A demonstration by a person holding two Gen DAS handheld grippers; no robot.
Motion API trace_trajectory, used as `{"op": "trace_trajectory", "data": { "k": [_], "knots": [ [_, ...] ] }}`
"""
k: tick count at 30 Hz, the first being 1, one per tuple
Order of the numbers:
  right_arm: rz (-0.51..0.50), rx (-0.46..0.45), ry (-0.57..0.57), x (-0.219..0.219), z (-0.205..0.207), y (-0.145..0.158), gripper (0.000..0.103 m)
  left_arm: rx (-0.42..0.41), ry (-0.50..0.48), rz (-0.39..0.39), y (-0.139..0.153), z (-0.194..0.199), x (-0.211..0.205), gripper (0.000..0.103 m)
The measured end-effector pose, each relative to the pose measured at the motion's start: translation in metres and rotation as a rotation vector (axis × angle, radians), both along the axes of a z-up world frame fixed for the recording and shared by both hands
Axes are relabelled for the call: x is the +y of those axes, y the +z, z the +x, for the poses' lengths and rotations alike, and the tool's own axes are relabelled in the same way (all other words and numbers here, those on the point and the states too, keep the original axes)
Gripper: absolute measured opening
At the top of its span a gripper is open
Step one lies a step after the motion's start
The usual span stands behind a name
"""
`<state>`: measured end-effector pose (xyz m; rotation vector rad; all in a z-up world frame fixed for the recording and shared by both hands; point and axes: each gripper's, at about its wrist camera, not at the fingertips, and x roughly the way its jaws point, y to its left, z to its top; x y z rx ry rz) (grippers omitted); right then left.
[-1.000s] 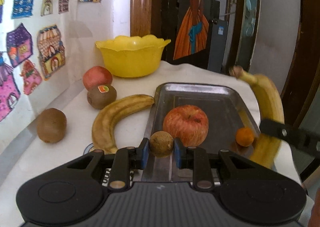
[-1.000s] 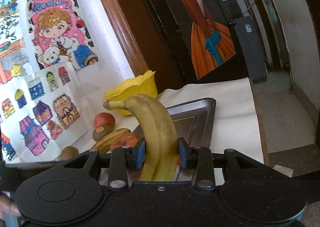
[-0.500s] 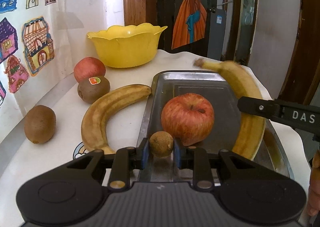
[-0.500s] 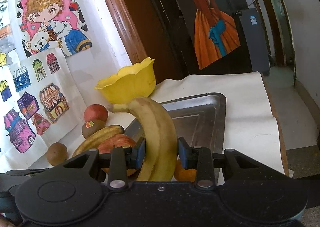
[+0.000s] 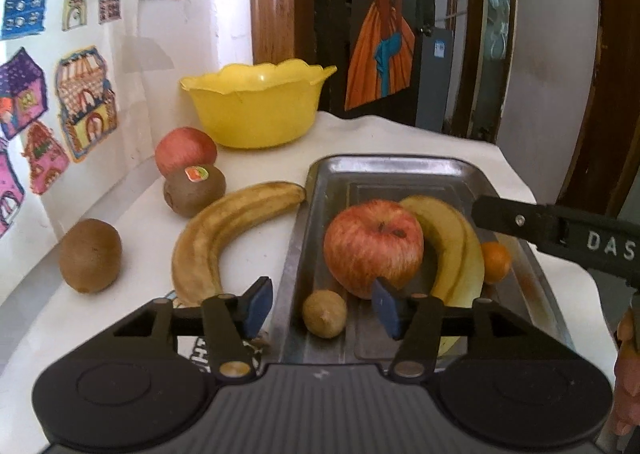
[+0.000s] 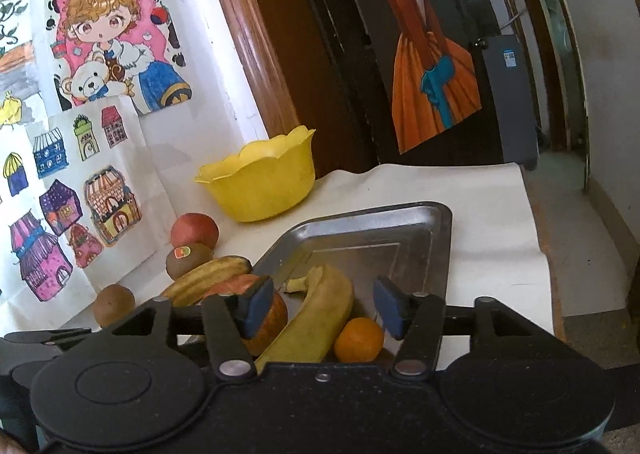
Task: Organize fruits
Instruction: 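Carry the banana and kiwi onto the metal tray and open both grippers, then lift both tools up and away from the metal tray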
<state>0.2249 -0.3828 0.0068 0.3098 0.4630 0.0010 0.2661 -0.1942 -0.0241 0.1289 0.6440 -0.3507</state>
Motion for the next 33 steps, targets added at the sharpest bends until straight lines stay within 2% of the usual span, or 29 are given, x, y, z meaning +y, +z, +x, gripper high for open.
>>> {"op": "trace_trajectory", "data": {
  "k": [5, 9, 11, 14, 24, 33],
  "knots": [
    [-0.012, -0.032, -0.020, 0.001, -0.019, 0.014, 0.078, -0.043, 0.020, -0.028, 0.017, -0.014, 0.010, 0.082],
    [-0.025, -0.056, -0.030, 0.003, -0.039, 0.027, 0.088, -0.081, 0.036, -0.047, 0.032, -0.029, 0.021, 0.090],
    [-0.030, -0.069, -0.034, 0.005, -0.049, 0.034, 0.093, -0.102, 0.050, -0.056, 0.040, -0.037, 0.029, 0.098],
    [-0.038, -0.090, -0.041, 0.011, -0.066, 0.045, 0.101, -0.137, 0.067, -0.066, 0.051, -0.051, 0.040, 0.101],
    [-0.093, -0.127, -0.036, 0.046, -0.124, 0.073, 0.102, -0.223, 0.121, -0.107, 0.079, -0.099, 0.088, 0.103],
    [-0.165, -0.091, -0.023, 0.087, -0.171, 0.072, 0.102, -0.218, 0.170, -0.126, 0.071, -0.137, 0.136, 0.103]
  ]
}}
